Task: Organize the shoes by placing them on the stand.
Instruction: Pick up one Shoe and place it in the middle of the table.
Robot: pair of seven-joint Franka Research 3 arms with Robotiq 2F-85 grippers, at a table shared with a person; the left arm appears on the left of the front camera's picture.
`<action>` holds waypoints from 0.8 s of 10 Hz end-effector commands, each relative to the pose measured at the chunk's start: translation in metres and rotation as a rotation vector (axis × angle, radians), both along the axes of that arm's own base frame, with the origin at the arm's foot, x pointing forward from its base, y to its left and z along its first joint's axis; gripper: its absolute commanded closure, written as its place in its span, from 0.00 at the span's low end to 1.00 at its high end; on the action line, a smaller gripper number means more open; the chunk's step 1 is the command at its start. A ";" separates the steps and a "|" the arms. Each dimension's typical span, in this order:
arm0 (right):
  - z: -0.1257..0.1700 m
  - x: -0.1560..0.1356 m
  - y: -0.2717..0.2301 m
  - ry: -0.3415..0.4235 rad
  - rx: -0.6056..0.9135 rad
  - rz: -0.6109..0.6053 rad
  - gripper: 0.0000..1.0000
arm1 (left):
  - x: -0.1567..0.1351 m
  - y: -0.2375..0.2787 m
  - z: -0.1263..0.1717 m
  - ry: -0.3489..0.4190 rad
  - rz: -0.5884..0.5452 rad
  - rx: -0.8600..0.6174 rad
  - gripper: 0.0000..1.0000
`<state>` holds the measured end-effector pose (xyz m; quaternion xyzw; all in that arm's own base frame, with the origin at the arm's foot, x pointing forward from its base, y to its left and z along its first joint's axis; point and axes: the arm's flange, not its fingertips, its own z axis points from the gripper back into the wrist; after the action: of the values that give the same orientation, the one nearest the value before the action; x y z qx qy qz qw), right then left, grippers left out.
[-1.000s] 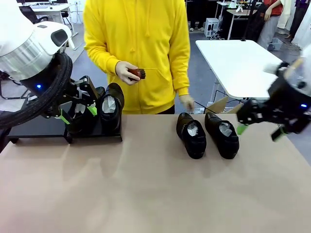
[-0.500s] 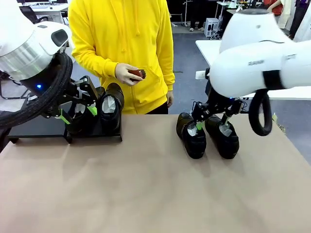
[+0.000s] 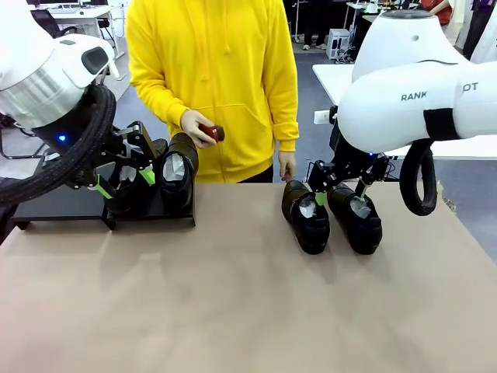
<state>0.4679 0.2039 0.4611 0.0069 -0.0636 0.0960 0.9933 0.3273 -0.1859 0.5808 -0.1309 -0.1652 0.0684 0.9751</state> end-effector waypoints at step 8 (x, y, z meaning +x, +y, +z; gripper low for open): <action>-0.067 0.076 0.002 -0.060 -0.006 -0.007 0.39 | 0.000 0.001 0.001 -0.004 -0.003 -0.009 0.27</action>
<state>0.5430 0.2004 0.3849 0.0247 -0.0793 0.0961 0.9919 0.3273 -0.1858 0.5809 -0.1309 -0.1653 0.0684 0.9751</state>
